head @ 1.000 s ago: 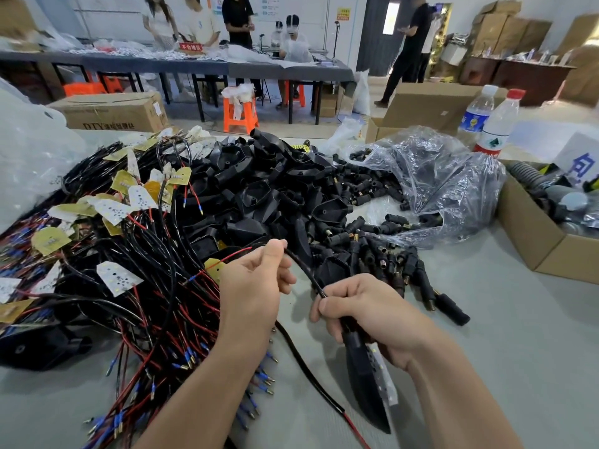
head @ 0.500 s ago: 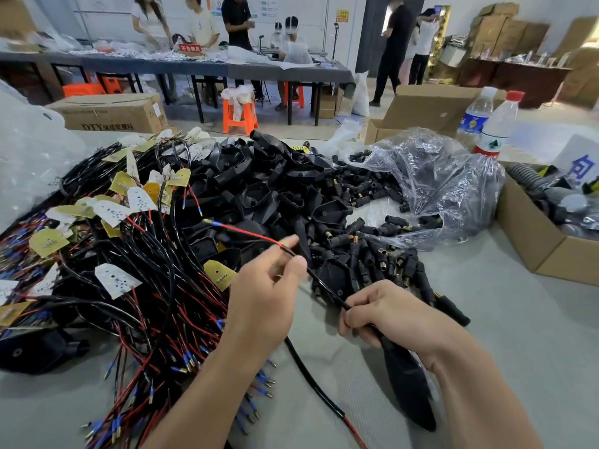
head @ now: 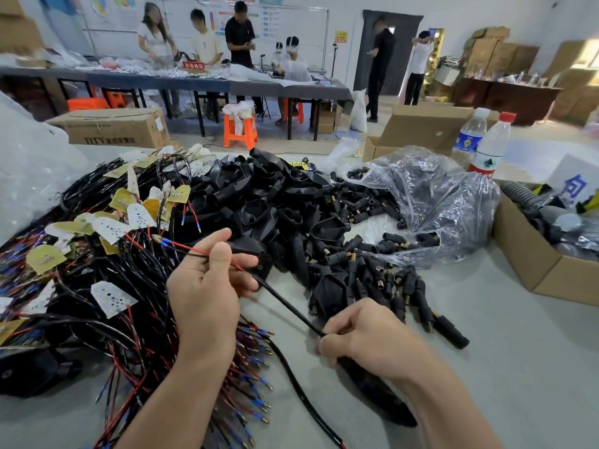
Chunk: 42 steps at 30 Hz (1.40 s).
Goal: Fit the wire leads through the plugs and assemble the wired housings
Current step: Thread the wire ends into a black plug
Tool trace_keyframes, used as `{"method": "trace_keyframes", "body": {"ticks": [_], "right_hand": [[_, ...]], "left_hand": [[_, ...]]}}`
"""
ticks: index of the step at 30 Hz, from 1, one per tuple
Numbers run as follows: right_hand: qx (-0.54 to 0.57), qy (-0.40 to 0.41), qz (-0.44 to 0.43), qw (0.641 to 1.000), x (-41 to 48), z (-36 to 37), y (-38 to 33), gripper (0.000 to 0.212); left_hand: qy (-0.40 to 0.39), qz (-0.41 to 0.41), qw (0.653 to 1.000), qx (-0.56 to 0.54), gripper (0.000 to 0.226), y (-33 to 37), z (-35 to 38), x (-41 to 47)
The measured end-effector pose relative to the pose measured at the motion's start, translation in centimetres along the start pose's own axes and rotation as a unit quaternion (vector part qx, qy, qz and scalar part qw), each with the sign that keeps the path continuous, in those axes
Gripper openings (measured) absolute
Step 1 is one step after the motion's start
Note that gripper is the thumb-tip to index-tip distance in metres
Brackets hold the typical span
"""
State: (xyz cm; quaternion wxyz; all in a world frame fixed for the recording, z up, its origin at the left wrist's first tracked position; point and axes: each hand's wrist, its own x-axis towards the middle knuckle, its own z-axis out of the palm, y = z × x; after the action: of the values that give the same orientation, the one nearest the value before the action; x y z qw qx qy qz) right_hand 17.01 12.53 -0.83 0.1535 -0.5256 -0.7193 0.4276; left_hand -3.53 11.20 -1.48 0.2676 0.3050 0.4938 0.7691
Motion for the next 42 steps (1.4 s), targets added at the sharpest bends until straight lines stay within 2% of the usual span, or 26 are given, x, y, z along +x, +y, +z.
{"method": "trace_keyframes", "body": {"ticks": [5,9,10,13,15,18,21,23,25,27,29,32,34,37,40,42], "right_hand": [[-0.071,0.011,0.005,0.997,0.1,0.0,-0.3,0.009],[-0.125,0.163,-0.003,0.979,0.4,1.0,-0.7,0.011],[-0.136,0.180,-0.007,0.974,0.4,1.4,-0.9,0.010],[-0.179,0.152,-0.006,0.972,0.2,2.5,-1.5,0.006],[-0.155,0.132,-0.019,0.979,0.1,2.7,-1.9,0.009],[-0.152,0.115,-0.040,0.981,0.0,2.6,-2.0,0.026],[-0.186,0.102,-0.031,0.977,0.1,2.4,-1.7,0.030],[-0.171,0.109,-0.035,0.979,0.2,2.5,-1.6,0.033],[-0.171,0.119,-0.041,0.977,0.4,2.8,-1.5,0.025],[-0.179,0.115,-0.054,0.976,0.3,3.0,-1.5,0.019],[-0.108,0.128,-0.073,0.983,0.3,2.5,-1.7,0.020],[-0.001,0.262,-0.090,0.961,1.8,0.6,-2.6,0.017],[-0.038,0.315,-0.064,0.946,4.0,-0.7,-3.3,0.019],[-0.139,0.282,-0.013,0.949,8.2,-1.6,-4.2,0.016],[-0.259,0.252,0.014,0.932,11.3,-1.0,-4.4,0.016],[-0.294,0.249,0.020,0.923,12.3,-0.4,-4.2,0.022]], "left_hand": [[-0.033,-0.029,0.998,0.049,0.022,-0.4,-0.8,1.4],[-0.033,-0.007,0.994,0.106,0.025,-0.5,-1.1,1.6],[-0.028,0.008,0.992,0.121,0.028,-0.4,-1.2,1.6],[-0.026,0.038,0.987,0.154,0.031,-0.2,-1.4,1.4],[-0.044,0.035,0.984,0.171,0.031,-0.2,-1.5,1.5],[-0.057,0.034,0.980,0.186,0.030,-0.2,-1.4,1.4],[-0.031,0.051,0.982,0.179,0.031,0.1,-1.4,1.4],[0.006,0.057,0.987,0.152,0.031,0.3,-1.3,1.6],[0.022,0.055,0.988,0.139,0.032,0.3,-1.3,1.7],[-0.008,0.057,0.988,0.146,0.033,0.2,-1.2,1.5],[-0.055,0.065,0.981,0.173,0.036,0.2,-1.3,1.3],[-0.102,0.068,0.961,0.249,0.041,0.0,-1.6,1.1],[-0.122,0.084,0.943,0.297,0.042,-0.3,-1.6,0.8],[-0.152,0.119,0.909,0.370,0.037,-0.8,-1.5,0.4],[-0.168,0.126,0.878,0.429,0.028,-1.4,-1.3,0.1],[-0.175,0.144,0.874,0.431,0.025,-1.5,-1.1,-0.3]]}}
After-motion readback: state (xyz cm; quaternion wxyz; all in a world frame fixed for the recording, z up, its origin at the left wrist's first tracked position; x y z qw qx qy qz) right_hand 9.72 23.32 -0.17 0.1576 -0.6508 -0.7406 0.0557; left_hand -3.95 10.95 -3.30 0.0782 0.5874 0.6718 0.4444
